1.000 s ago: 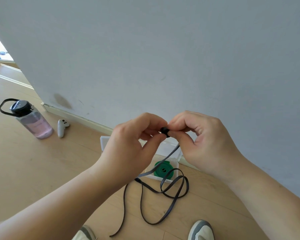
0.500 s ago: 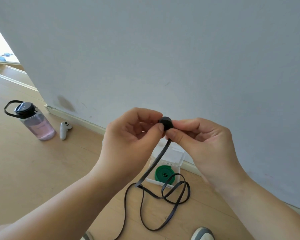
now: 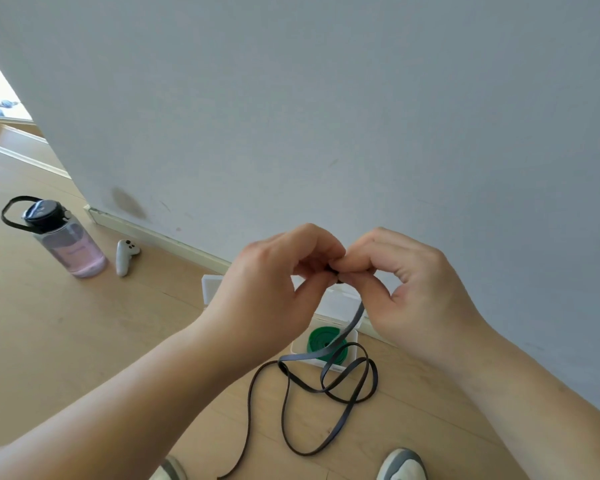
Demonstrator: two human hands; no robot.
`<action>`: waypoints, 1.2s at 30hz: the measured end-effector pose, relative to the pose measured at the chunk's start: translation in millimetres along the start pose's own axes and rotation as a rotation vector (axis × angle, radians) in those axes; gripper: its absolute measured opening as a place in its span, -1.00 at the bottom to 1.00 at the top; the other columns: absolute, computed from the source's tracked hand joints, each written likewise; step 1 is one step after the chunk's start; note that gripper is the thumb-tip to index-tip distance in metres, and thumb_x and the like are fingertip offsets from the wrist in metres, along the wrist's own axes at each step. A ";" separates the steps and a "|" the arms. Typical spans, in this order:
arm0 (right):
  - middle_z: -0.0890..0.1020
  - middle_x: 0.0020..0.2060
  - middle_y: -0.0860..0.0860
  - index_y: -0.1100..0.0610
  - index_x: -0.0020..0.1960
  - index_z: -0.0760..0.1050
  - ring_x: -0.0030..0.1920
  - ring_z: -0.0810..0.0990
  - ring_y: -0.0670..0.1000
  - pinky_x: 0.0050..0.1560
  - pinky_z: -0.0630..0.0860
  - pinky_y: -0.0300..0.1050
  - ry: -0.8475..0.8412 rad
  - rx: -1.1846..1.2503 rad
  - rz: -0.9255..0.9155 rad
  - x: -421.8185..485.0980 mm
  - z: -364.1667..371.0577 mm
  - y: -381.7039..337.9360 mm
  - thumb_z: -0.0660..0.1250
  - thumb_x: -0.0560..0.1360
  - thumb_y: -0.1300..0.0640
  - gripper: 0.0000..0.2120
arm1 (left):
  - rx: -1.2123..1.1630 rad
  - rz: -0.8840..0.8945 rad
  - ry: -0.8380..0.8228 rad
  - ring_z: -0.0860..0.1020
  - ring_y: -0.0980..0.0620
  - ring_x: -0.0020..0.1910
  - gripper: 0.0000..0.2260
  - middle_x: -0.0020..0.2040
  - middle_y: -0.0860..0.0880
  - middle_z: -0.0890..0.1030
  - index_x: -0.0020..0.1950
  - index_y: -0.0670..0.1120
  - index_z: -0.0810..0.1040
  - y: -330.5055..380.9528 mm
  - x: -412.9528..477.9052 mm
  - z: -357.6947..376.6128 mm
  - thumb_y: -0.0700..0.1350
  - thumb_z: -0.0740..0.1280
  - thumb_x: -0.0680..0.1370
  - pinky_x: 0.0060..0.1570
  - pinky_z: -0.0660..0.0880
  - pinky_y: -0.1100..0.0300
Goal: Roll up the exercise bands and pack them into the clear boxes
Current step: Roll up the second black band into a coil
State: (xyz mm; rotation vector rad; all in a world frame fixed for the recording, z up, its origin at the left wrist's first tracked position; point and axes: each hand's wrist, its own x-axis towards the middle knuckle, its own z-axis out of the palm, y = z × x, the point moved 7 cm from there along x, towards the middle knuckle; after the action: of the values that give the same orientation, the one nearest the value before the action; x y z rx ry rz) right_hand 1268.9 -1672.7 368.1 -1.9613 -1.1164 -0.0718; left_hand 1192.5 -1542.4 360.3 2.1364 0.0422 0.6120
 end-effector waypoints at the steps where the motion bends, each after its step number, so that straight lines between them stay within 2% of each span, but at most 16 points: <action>1: 0.72 -0.18 -0.06 0.09 -0.05 0.72 -0.12 0.71 0.00 -0.08 0.63 -0.11 0.058 0.091 0.084 -0.2 -4.0 4.1 0.51 0.47 0.37 -0.81 | -0.028 -0.031 0.014 0.69 0.20 -0.07 -0.78 -0.12 0.14 0.71 0.05 -0.07 0.65 -2.8 1.1 -1.7 -0.35 0.47 0.52 -0.02 0.54 0.45; 4: 0.78 -0.21 -0.03 0.11 -0.12 0.72 -0.16 0.77 -0.02 -0.04 0.68 -0.19 0.201 0.449 0.340 -3.7 -9.3 16.5 0.59 0.36 0.33 -0.82 | -0.223 -0.189 0.076 0.69 0.12 -0.06 -0.78 -0.11 0.09 0.70 0.02 0.01 0.64 -12.3 2.6 -6.1 -0.32 0.46 0.54 0.01 0.61 0.30; 7: 0.78 -0.17 0.03 0.14 -0.13 0.72 -0.13 0.78 0.05 -0.01 0.69 -0.13 0.215 0.542 0.365 -4.3 -4.4 16.3 0.59 0.34 0.34 -0.83 | -0.441 -0.288 0.101 0.70 -0.03 -0.03 -0.82 -0.09 -0.08 0.70 -0.03 -0.05 0.60 -18.2 -0.6 -2.5 -0.34 0.42 0.57 0.07 0.67 0.04; 10: 0.78 -0.15 0.02 0.14 -0.11 0.72 -0.10 0.77 0.02 -0.02 0.66 -0.20 0.231 0.561 0.357 -4.6 -3.8 12.9 0.56 0.38 0.36 -0.84 | -0.654 -0.371 0.085 0.72 -0.10 0.01 -0.84 -0.02 -0.21 0.70 -0.02 -0.11 0.57 -22.4 -5.8 5.4 -0.36 0.42 0.58 0.20 0.62 -0.12; 12: 0.77 -0.15 -0.01 0.12 -0.08 0.72 -0.09 0.76 0.00 0.00 0.67 -0.17 0.218 0.488 0.316 -5.5 -4.7 10.4 0.53 0.44 0.36 -0.84 | -0.606 -0.380 0.074 0.72 -0.02 -0.05 -0.83 -0.05 -0.12 0.71 -0.02 -0.10 0.58 -21.0 -6.8 5.7 -0.34 0.48 0.54 0.11 0.65 -0.03; 15: 0.74 -0.16 -0.04 0.11 -0.08 0.70 -0.06 0.73 0.01 0.03 0.66 -0.11 0.128 0.257 0.194 -4.0 -2.9 5.1 0.50 0.48 0.37 -0.83 | -0.283 -0.317 0.065 0.69 0.17 -0.09 -0.77 -0.04 0.15 0.69 0.03 0.04 0.62 -14.6 -7.4 2.2 -0.24 0.54 0.50 -0.11 0.62 0.27; 17: 0.70 -0.16 -0.04 0.14 -0.09 0.68 -0.08 0.69 0.00 -0.02 0.62 -0.11 0.063 0.082 0.069 -1.9 -0.3 -1.2 0.49 0.48 0.41 -0.82 | -0.086 -0.213 0.056 0.66 0.21 0.00 -0.75 -0.04 0.22 0.69 0.08 0.07 0.64 -9.4 -6.3 1.0 -0.21 0.53 0.49 -0.09 0.61 0.28; 19: 0.67 -0.17 -0.02 0.17 -0.10 0.67 -0.11 0.67 0.00 -0.08 0.60 -0.09 0.010 -0.015 -0.012 -1.3 2.9 -4.3 0.47 0.47 0.44 -0.81 | 0.028 -0.125 0.026 0.65 0.18 0.00 -0.75 -0.08 0.19 0.70 0.06 0.06 0.65 -5.1 -5.9 2.6 -0.24 0.52 0.47 -0.12 0.59 0.26; 21: 0.70 -0.19 -0.05 0.13 -0.11 0.70 -0.12 0.69 0.00 -0.06 0.62 -0.10 0.024 0.031 0.036 -1.6 0.9 -0.1 0.49 0.46 0.42 -0.80 | 0.008 -0.156 0.022 0.66 0.16 -0.08 -0.77 -0.15 0.16 0.70 -0.01 0.05 0.67 -7.5 -4.3 0.8 -0.25 0.54 0.46 -0.13 0.59 0.28; 25: 0.78 -0.17 0.00 0.12 -0.12 0.72 -0.10 0.76 0.00 0.03 0.67 -0.15 0.136 0.434 0.308 -2.7 -7.0 16.0 0.54 0.41 0.38 -0.82 | -0.290 -0.310 0.066 0.67 0.07 -0.21 -0.78 -0.21 0.03 0.71 -0.11 -0.03 0.65 -14.9 -0.8 -6.5 -0.27 0.61 0.40 -0.18 0.60 0.29; 28: 0.78 -0.14 0.07 0.10 -0.14 0.73 -0.08 0.76 0.09 0.06 0.68 -0.04 0.188 0.575 0.336 -2.8 -8.8 16.3 0.56 0.35 0.32 -0.84 | -0.475 -0.323 0.096 0.65 0.03 -0.21 -0.78 -0.23 0.01 0.69 -0.10 -0.08 0.63 -16.1 -0.9 -6.6 -0.27 0.62 0.38 -0.14 0.61 0.19; 30: 0.77 -0.14 0.08 0.07 -0.15 0.73 -0.09 0.76 0.11 0.03 0.68 -0.05 0.194 0.619 0.326 -2.4 -8.9 12.6 0.55 0.34 0.26 -0.86 | -0.595 -0.339 0.112 0.67 -0.02 -0.19 -0.77 -0.21 -0.02 0.71 -0.07 -0.13 0.63 -16.5 -2.9 -5.0 -0.25 0.61 0.37 -0.05 0.65 0.08; 33: 0.76 -0.15 0.03 0.09 -0.11 0.70 -0.11 0.76 0.02 -0.01 0.66 -0.17 0.179 0.506 0.270 -4.4 -9.4 10.2 0.51 0.43 0.40 -0.78 | -0.556 -0.349 0.116 0.73 -0.05 -0.14 -0.82 -0.15 -0.06 0.75 -0.10 -0.12 0.64 -18.2 -6.1 -1.5 -0.25 0.59 0.41 -0.01 0.67 0.00; 34: 0.76 -0.16 -0.01 0.07 -0.10 0.69 -0.09 0.75 0.00 0.01 0.66 -0.16 0.159 0.416 0.244 -4.9 -8.9 9.7 0.50 0.46 0.41 -0.77 | -0.482 -0.330 0.102 0.74 -0.01 -0.13 -0.87 -0.14 -0.03 0.76 -0.12 -0.11 0.66 -18.1 -6.9 -0.2 -0.27 0.57 0.45 -0.03 0.67 0.06; 36: 0.74 -0.16 -0.07 0.06 -0.09 0.67 -0.06 0.73 -0.01 0.03 0.66 -0.11 0.106 0.226 0.159 -4.1 -7.7 5.8 0.47 0.49 0.40 -0.77 | -0.296 -0.261 0.083 0.72 0.15 -0.13 -0.90 -0.09 0.04 0.75 -0.14 -0.10 0.70 -14.4 -6.8 -0.2 -0.28 0.54 0.49 -0.09 0.62 0.30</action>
State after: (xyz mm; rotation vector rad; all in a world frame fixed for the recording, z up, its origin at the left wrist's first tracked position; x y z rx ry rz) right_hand 1273.2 -1682.2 367.4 -1.8138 -0.8583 0.0340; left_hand 1189.2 -1535.2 346.5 1.7824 0.2559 0.5168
